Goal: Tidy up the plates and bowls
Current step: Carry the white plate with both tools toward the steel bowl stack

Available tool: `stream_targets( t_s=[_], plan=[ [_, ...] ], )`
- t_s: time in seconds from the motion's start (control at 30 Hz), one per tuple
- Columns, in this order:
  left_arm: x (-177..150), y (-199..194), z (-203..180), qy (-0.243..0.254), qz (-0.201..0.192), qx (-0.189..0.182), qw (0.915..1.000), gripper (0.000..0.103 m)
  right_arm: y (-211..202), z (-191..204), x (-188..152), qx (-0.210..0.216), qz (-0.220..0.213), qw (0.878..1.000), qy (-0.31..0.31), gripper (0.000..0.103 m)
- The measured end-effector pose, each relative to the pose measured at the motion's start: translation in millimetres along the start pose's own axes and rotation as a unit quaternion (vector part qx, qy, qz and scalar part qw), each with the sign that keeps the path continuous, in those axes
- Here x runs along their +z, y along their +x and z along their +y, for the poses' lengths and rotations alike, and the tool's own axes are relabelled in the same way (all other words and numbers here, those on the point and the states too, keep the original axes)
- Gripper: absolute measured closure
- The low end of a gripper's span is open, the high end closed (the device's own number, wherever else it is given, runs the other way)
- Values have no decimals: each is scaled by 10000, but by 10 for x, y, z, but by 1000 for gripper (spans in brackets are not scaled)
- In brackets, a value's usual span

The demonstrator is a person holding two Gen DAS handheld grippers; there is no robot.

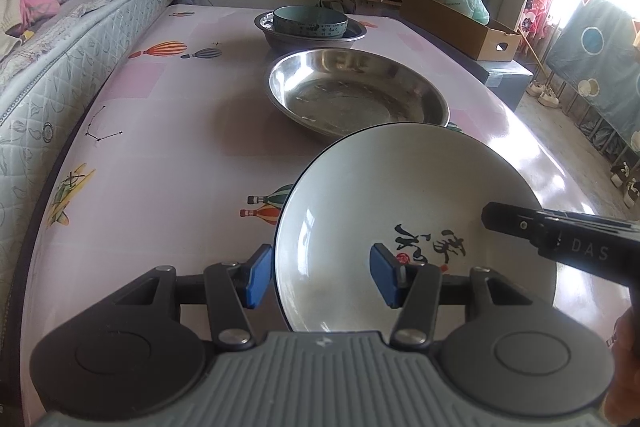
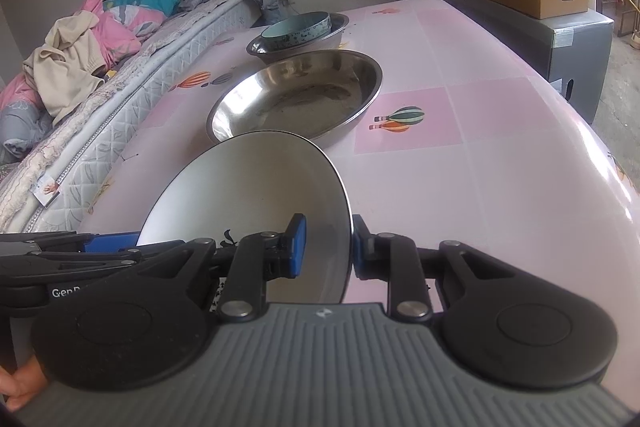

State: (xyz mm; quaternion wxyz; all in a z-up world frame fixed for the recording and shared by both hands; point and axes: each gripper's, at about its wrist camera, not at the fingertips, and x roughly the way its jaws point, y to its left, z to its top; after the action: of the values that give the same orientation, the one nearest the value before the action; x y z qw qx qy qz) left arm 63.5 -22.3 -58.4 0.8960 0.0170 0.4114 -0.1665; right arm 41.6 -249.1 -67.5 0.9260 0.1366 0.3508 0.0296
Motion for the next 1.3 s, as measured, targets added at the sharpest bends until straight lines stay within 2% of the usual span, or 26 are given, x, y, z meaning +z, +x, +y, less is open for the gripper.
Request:
stream_targets(
  t_s=[0.9,1.3],
  plan=[
    [73,-51,-20,-4,-81,29,10000,50,-56,25,104,5,-81,10000,-6,81],
    [247,-52,-68,-23,-168,22,9999,50,-70,20,214,-12,-150,9999,7,80]
  ],
)
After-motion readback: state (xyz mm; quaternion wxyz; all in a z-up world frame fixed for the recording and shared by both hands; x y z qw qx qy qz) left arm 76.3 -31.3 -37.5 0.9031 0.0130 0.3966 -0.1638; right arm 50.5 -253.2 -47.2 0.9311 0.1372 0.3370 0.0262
